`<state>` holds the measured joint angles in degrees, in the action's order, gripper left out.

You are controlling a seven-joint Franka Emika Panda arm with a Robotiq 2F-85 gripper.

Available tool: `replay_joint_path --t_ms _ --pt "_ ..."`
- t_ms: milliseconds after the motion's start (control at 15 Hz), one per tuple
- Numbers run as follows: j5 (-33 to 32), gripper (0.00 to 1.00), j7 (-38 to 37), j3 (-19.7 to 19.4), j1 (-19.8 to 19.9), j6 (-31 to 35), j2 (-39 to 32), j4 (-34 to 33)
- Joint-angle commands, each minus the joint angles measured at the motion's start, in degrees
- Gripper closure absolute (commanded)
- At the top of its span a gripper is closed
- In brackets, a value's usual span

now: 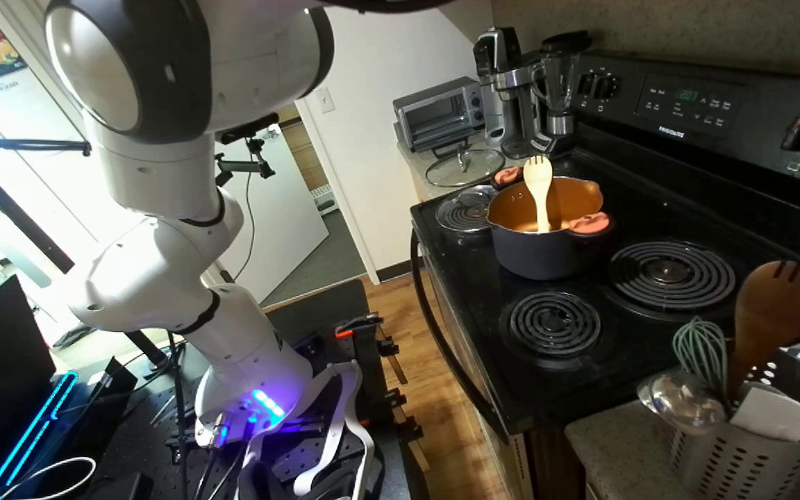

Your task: Remove the wooden spatula from the the holder and place it inside the pot on the stove

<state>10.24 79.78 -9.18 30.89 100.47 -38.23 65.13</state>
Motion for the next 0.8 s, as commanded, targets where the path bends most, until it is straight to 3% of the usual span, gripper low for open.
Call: replay_joint_path --t_ms 0,733 --pt "0.86 0.98 -0.30 0.13 -0.26 2.41 4.82 3.01" --pt "0.83 0.98 -0.05 0.20 -0.41 4.08 14.87 7.52"
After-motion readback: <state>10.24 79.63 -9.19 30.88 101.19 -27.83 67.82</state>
